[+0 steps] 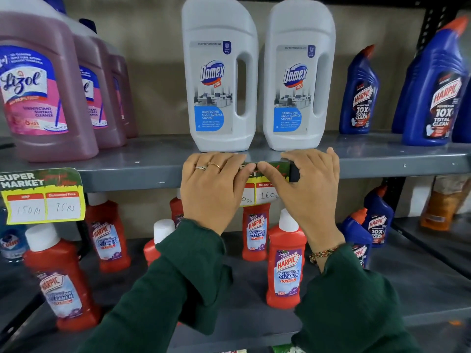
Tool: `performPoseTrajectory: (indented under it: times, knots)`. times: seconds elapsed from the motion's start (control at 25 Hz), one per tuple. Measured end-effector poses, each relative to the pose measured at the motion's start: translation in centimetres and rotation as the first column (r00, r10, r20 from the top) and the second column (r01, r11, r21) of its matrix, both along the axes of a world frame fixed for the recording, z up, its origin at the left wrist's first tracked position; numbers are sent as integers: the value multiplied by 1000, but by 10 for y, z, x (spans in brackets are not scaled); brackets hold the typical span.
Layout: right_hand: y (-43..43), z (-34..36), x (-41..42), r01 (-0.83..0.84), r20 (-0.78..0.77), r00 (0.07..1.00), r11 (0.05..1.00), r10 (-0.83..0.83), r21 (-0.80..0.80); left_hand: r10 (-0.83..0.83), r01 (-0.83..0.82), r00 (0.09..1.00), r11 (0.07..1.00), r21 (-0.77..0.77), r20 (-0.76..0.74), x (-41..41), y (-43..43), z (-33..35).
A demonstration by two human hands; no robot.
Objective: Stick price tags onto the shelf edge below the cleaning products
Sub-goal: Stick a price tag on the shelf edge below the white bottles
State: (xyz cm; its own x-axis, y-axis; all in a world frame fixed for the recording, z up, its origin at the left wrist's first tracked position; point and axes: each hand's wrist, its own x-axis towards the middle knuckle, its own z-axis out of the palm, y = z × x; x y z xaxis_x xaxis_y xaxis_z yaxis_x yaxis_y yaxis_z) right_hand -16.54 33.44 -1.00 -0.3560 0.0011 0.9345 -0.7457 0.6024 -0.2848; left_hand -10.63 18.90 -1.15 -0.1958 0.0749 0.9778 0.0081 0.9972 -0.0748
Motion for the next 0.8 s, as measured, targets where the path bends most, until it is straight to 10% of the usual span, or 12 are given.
performPoseTrajectory:
  times: [0.8]
  knots:
    - [3,-10,-9,-53,-119,991,999,53,10,-68,64,997,995,81,46,1,-3,0]
